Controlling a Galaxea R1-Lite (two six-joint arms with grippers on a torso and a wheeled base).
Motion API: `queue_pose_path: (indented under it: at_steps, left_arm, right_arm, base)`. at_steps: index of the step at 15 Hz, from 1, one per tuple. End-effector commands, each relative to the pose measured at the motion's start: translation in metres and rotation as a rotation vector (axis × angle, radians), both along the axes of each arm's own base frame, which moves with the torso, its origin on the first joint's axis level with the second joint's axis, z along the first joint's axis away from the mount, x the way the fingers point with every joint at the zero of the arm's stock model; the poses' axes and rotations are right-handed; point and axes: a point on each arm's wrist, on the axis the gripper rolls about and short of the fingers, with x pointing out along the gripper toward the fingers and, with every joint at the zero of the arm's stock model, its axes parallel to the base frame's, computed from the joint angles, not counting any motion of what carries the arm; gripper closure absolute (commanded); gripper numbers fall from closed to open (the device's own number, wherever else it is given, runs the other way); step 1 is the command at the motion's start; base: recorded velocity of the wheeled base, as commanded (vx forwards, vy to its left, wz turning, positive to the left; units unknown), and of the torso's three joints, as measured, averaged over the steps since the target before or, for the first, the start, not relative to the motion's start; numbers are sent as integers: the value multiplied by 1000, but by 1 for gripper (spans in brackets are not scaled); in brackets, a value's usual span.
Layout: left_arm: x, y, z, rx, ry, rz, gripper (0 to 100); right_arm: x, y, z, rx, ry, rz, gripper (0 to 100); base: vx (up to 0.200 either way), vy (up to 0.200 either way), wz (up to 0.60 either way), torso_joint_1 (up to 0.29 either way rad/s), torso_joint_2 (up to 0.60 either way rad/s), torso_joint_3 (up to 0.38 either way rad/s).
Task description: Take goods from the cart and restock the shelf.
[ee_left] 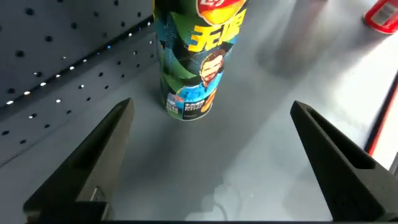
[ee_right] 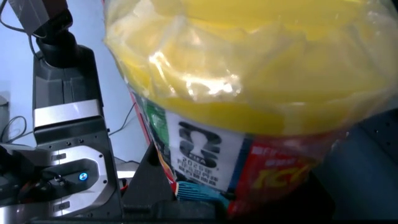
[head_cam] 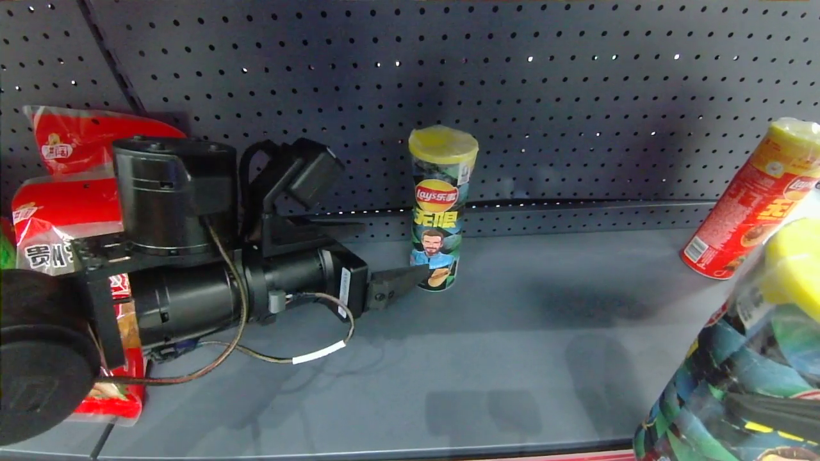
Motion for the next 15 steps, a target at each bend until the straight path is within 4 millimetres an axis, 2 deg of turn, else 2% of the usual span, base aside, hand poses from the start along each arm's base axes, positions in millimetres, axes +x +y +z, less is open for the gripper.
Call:
queue_pose_path:
  at_steps: [1,2,5,9,11,13,15]
  left_arm:
    - [1,-1,-5,12,18,-1,0]
    - [-8,6,-5,17,24,-6,0]
    - [-14,9,0,-12,13,-76,0]
    - [-10,13,16,-69,-20,-200,0]
    - [-8,18,14,-72,-26,-223,0]
    - [-8,30,-6,-29,-66,-194,0]
    - [-9,37,-6,-54,-101,-202,0]
  right_arm:
    - [-2,-1,0,3,-3,0,100]
    - [-2,-2,-2,0,0,-2,100]
    - [-2,-2,-2,0,0,-3,100]
    - [-5,-6,-3,1,-11,-29,100]
    - [-8,-9,-4,4,-15,-30,100]
    - [-10,-10,-8,-3,-7,-30,100]
    - [-10,-10,-9,-6,-5,-30,100]
  base:
    - [0,0,0,0,0,0]
    - [0,0,0,0,0,0]
    - [0,0,0,0,0,0]
    - [0,0,0,0,0,0]
    - [0,0,0,0,0,0]
    - [0,0,0,0,0,0]
    - [0,0,0,0,0,0]
